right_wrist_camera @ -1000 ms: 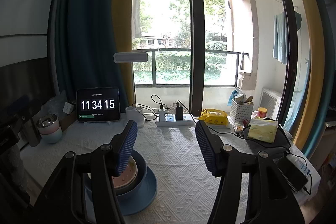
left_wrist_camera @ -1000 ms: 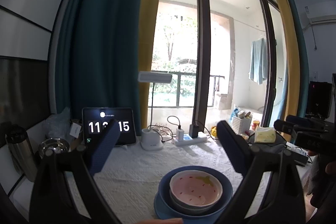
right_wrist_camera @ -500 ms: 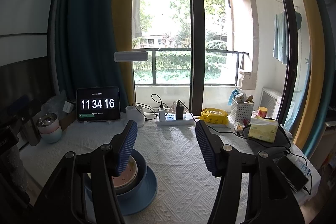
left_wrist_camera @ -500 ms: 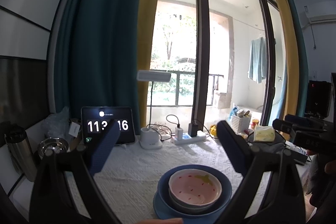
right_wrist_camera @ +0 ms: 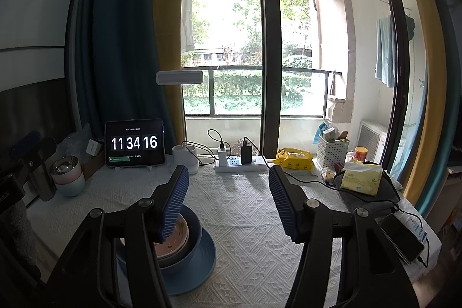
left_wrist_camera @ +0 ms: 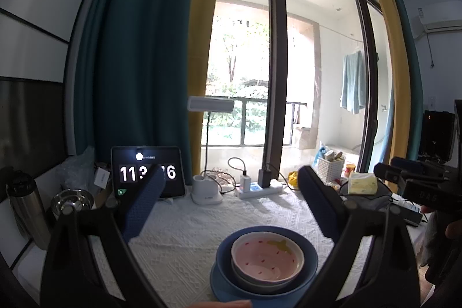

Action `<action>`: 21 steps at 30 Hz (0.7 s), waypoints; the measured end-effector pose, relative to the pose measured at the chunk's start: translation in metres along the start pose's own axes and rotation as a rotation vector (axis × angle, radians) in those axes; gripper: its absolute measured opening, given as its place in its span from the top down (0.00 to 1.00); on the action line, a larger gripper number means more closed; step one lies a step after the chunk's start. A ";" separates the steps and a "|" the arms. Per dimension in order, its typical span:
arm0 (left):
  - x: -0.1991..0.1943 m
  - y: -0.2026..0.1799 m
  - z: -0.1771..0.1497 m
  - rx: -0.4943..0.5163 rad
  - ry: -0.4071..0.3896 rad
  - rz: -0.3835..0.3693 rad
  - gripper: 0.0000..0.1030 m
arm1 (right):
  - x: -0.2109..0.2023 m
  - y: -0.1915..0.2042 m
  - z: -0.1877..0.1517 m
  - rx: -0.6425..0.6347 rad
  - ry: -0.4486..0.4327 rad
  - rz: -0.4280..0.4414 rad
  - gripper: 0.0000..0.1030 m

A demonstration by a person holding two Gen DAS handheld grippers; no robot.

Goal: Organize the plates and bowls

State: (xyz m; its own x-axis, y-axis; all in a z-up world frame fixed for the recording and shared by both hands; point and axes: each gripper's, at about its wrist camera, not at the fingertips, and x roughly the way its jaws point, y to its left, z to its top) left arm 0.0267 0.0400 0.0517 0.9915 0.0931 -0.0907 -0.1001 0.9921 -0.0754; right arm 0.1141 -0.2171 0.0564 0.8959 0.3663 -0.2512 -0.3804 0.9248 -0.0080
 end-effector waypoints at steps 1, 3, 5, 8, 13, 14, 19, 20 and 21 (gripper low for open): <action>0.000 0.000 0.000 -0.001 0.000 -0.001 0.09 | -0.001 0.000 0.000 0.000 0.001 0.000 0.41; 0.000 -0.001 0.000 0.000 0.000 -0.002 0.09 | 0.000 0.000 0.000 -0.001 0.001 0.000 0.41; -0.001 -0.001 0.000 0.000 0.000 -0.002 0.09 | 0.000 0.000 -0.001 0.000 0.001 0.001 0.41; -0.001 -0.001 0.000 0.000 -0.001 -0.002 0.09 | 0.000 0.000 0.000 0.000 0.000 0.001 0.41; -0.002 -0.004 0.000 0.005 -0.004 -0.010 0.09 | -0.001 0.000 0.000 0.000 0.000 0.000 0.41; -0.003 -0.005 0.000 0.006 -0.004 -0.011 0.09 | 0.000 0.000 0.000 0.000 0.001 0.001 0.41; -0.003 -0.004 0.000 0.006 -0.004 -0.014 0.09 | -0.001 0.000 0.000 0.000 0.000 0.000 0.41; -0.003 -0.004 0.000 0.006 -0.004 -0.014 0.09 | -0.001 0.000 0.000 0.000 0.000 0.000 0.41; -0.003 -0.005 0.000 0.006 -0.003 -0.015 0.09 | 0.000 0.000 -0.001 0.001 0.000 0.000 0.41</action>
State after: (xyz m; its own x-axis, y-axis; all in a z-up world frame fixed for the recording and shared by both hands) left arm 0.0243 0.0351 0.0524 0.9931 0.0784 -0.0870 -0.0847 0.9939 -0.0709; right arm 0.1140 -0.2170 0.0557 0.8959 0.3663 -0.2512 -0.3801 0.9249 -0.0073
